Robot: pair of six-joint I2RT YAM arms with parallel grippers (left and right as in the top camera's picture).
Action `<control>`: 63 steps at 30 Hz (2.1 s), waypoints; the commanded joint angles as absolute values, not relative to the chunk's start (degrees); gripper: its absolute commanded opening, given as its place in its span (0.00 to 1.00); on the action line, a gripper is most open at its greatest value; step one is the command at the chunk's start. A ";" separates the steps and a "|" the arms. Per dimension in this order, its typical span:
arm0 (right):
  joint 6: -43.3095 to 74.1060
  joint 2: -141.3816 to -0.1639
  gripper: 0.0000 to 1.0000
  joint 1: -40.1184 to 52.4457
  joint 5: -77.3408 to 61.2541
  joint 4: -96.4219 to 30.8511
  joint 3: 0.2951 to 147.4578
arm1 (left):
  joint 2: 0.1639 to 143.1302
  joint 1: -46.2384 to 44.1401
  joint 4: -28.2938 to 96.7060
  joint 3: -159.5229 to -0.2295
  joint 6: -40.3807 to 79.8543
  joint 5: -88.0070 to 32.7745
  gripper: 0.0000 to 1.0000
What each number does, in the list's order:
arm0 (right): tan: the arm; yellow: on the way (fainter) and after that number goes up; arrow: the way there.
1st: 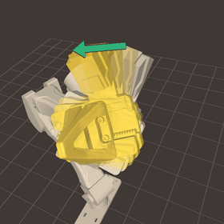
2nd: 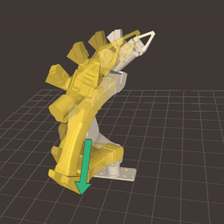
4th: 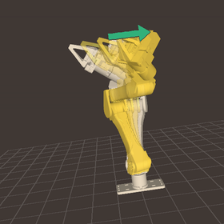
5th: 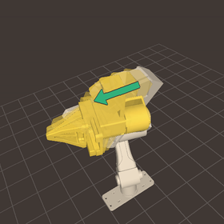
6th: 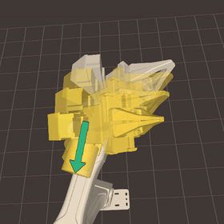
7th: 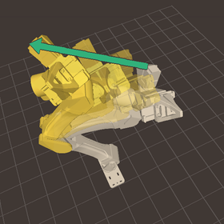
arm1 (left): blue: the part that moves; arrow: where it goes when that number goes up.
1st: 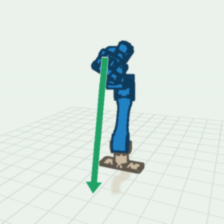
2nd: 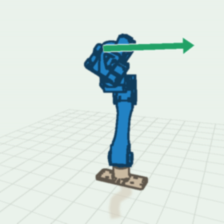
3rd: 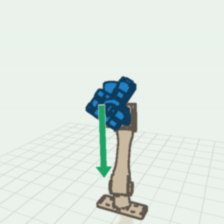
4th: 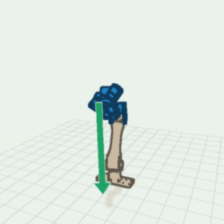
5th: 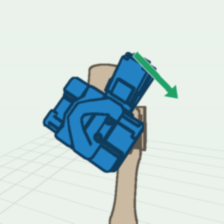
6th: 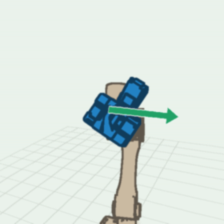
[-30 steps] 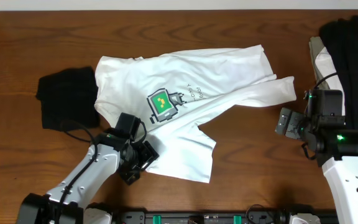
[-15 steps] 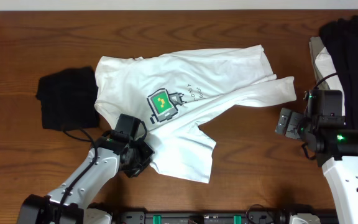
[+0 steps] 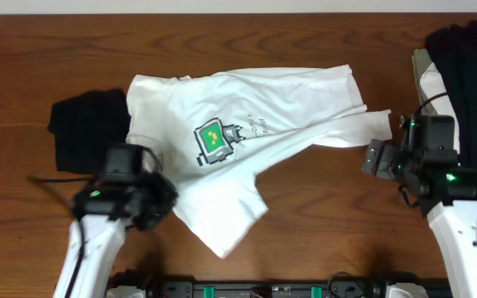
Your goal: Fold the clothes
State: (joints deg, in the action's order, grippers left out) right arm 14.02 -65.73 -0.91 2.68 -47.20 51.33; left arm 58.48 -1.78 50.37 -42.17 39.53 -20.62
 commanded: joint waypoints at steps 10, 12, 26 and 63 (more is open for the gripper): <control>11.46 -77.56 0.94 -1.10 -5.19 -32.77 51.83 | 53.93 5.23 50.11 -44.16 34.02 -18.35 0.06; 11.49 -79.83 0.94 -1.10 -5.17 -30.59 51.83 | 54.33 5.23 49.87 -44.16 33.17 -18.33 0.06; 11.97 -89.49 0.94 -1.23 2.02 -21.80 52.40 | 56.16 5.23 50.06 -44.14 32.51 -11.22 0.06; 33.82 -101.49 0.65 -3.73 2.57 -15.07 52.40 | 56.53 5.23 48.14 -44.14 32.56 -10.83 0.06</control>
State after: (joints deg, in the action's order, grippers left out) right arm 33.34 -100.86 -3.25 2.72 -15.59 51.62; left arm 56.27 4.84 48.14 -43.44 33.12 -11.79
